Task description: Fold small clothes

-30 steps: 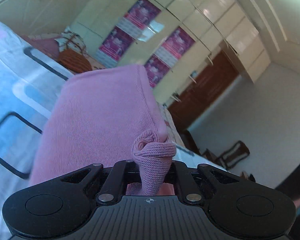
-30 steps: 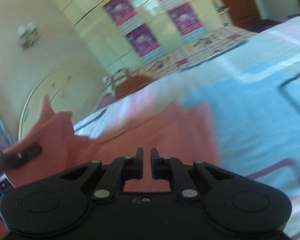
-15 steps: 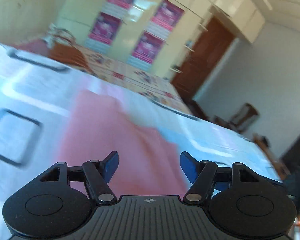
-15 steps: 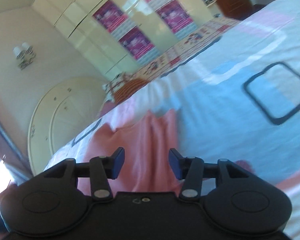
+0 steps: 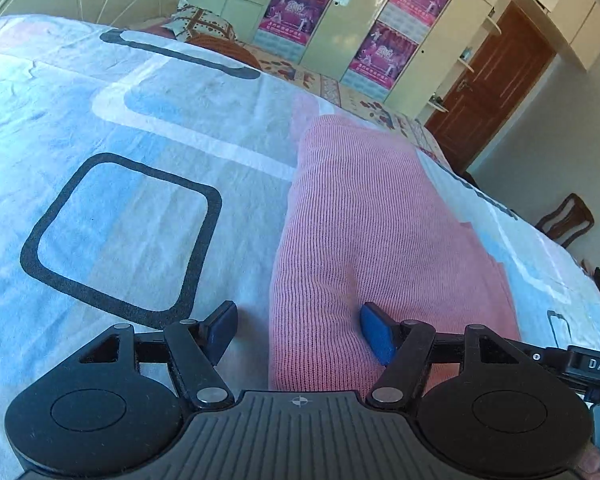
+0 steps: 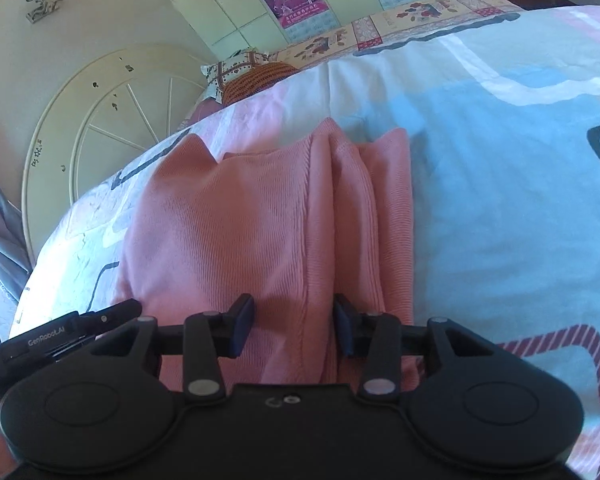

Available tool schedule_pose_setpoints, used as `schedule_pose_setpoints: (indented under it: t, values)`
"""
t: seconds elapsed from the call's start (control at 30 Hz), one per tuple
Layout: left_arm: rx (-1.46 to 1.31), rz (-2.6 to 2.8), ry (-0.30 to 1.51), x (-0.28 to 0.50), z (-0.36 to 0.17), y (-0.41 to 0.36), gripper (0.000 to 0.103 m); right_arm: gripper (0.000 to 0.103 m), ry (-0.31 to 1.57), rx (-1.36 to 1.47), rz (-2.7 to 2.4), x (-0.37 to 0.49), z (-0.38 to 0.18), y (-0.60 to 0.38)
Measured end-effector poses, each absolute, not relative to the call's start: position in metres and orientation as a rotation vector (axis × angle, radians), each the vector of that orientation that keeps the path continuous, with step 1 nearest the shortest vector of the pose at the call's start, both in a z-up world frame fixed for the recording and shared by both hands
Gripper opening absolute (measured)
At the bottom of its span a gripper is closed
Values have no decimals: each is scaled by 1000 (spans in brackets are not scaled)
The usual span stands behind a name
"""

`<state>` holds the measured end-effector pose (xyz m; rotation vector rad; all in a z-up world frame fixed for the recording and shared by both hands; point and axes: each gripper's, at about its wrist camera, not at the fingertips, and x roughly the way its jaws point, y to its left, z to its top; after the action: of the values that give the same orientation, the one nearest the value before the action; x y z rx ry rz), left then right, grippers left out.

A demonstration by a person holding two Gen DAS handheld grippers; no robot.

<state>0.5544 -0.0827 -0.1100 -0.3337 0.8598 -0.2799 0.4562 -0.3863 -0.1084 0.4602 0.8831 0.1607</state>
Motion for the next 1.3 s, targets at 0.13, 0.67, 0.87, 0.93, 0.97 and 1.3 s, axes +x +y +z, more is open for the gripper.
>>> schedule_pose_setpoints:
  t: [0.13,0.67,0.87,0.93,0.97,1.3]
  values:
    - [-326,-304,856,564,-104,-79,67,10,883,321,188,463,-96,-363]
    - [-211,-351,844,569,-85,-100,68,9,744,230,41,428,-89,-385]
    - [-181,-339,865,582,-87,-103,75,12,805,263,53,434,-103,-392]
    - [-180,-342,797,584,-78,-99,75,35,721,272,27,433,-85,-397]
    - [-181,-343,782,589,-75,-97,75,40,693,273,20,436,-79,-402]
    - [-193,-383,852,649,-87,-116,75,8,770,390,45,524,-103,-435]
